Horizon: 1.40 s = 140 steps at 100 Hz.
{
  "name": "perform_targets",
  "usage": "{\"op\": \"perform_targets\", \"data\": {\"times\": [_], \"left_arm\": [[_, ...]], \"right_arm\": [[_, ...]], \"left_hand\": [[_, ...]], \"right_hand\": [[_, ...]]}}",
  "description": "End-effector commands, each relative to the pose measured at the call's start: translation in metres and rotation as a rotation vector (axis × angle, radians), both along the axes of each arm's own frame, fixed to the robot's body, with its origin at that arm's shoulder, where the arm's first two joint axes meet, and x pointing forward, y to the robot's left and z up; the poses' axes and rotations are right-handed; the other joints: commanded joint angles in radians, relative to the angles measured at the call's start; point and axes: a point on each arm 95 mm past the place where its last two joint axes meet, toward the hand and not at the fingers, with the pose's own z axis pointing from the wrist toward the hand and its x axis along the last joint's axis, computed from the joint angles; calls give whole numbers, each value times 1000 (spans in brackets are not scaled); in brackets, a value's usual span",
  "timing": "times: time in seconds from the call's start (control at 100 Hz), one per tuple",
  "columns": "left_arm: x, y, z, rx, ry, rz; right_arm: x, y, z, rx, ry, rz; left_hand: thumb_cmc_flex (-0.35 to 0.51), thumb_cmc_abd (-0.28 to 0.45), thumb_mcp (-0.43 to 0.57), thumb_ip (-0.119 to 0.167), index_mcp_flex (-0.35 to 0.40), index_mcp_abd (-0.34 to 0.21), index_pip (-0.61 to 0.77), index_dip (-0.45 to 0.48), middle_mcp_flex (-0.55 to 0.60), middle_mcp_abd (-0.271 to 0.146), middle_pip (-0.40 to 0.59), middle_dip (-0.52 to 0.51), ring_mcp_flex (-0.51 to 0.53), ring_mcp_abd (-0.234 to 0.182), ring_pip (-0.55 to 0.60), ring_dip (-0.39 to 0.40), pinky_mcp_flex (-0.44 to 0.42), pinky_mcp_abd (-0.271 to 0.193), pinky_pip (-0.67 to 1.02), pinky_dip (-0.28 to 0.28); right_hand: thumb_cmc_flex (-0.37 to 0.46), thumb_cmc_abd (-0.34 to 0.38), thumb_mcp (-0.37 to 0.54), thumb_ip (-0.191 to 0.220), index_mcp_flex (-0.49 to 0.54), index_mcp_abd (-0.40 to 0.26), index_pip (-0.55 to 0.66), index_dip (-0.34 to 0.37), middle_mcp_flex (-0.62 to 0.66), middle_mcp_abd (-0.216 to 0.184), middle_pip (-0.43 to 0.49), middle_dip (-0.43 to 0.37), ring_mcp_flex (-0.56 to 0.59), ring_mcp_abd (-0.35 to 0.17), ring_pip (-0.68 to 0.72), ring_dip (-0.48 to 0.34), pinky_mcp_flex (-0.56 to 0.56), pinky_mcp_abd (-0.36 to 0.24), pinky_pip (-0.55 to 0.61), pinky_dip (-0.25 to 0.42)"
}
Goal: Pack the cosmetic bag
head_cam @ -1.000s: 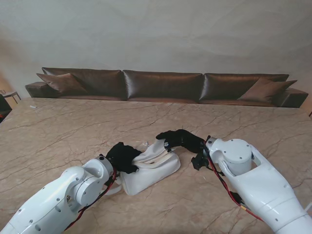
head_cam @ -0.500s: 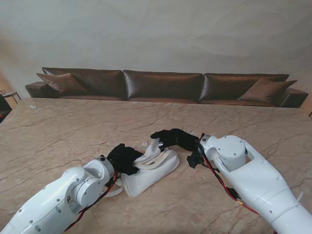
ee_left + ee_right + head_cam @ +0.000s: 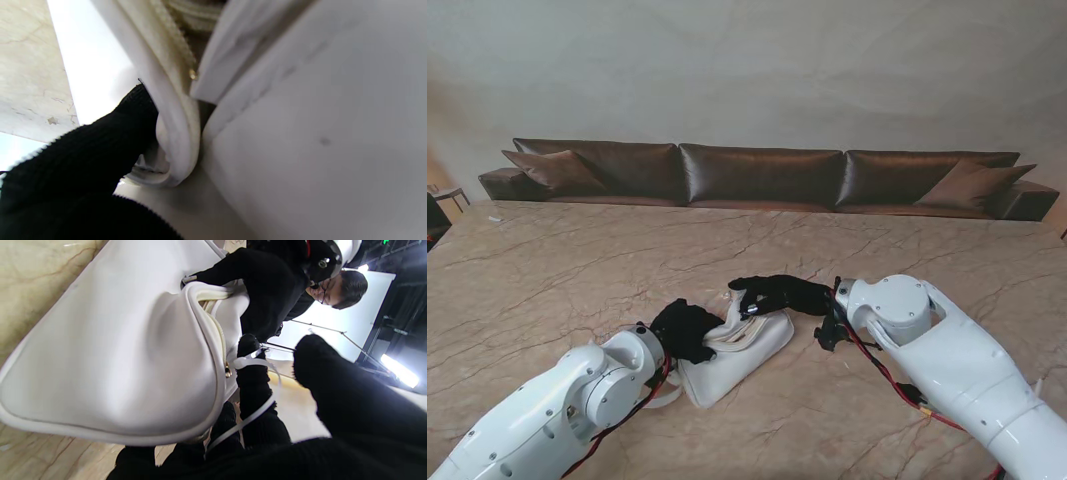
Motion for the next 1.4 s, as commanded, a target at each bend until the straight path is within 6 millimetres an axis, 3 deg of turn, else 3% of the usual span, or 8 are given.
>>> {"op": "perform_targets", "data": {"times": [0.0,0.45,0.59,0.69,0.92,1.01,1.18,1.39], "left_arm": [[-18,-20,-18,-21,62,-44],[-22,-23,-18,-40,61,-50],[-20,-17,-18,-41,60,-34],[-18,-11,-18,-40,55,-19],[-15,3,-18,-70,35,37],[-13,8,-18,-86,28,54],[-11,13,-17,-104,14,74],[-10,16,-17,-113,10,90]], "right_arm": [[-12,30,0,22,-11,67],[-13,55,5,-173,-290,219],[-14,52,7,-183,-319,225],[-17,44,14,-183,-338,204],[-21,21,26,-165,-353,102],[-23,11,29,-154,-355,63],[-28,-6,35,-174,-382,-2],[-32,-25,40,-189,-419,-102]], "left_hand": [[306,195,175,147,104,-313,130,26,62,-202,21,-2,40,-24,30,11,-1,-1,35,-2],[305,191,176,146,104,-313,129,24,63,-201,21,-3,43,-23,30,11,1,-2,36,-2],[305,191,177,145,104,-315,129,24,62,-202,21,-2,42,-24,30,11,2,-1,36,-2],[304,191,175,144,103,-315,128,24,61,-204,20,-2,41,-24,29,10,1,1,36,-2],[307,194,173,144,105,-318,130,23,59,-204,17,-5,39,-23,27,10,0,4,36,-2],[307,196,174,145,105,-317,130,23,59,-202,17,-6,38,-22,26,10,-1,6,35,-2],[307,195,174,145,108,-319,131,23,59,-202,18,-8,37,-19,23,10,-3,9,34,-1],[307,195,175,146,109,-319,130,23,59,-201,18,-10,36,-18,22,10,-4,10,33,-1]], "right_hand": [[-42,15,-31,16,-79,-389,-190,-33,-14,-10,-15,-7,80,21,95,2,39,-77,-4,-51],[-118,51,-84,33,-63,-410,-146,-44,-18,-29,-83,-2,85,8,78,-83,52,-76,-60,-152],[-137,73,-80,58,-61,-370,-187,-12,-11,-11,-27,25,79,14,115,-30,39,-73,-4,-117],[-152,101,-77,95,-50,-305,-272,53,-7,6,41,28,74,20,125,85,32,-67,18,-82],[-157,68,-41,89,3,-263,-285,102,25,26,171,66,86,36,185,225,19,-54,80,8],[-157,50,-25,89,19,-253,-294,109,98,36,191,74,130,50,241,232,7,-47,131,96],[-156,15,-12,64,69,-249,-261,111,172,46,188,78,153,64,369,210,8,-31,156,177],[-161,-32,17,46,116,-236,-214,134,258,54,204,92,220,81,431,178,54,3,224,154]]}}
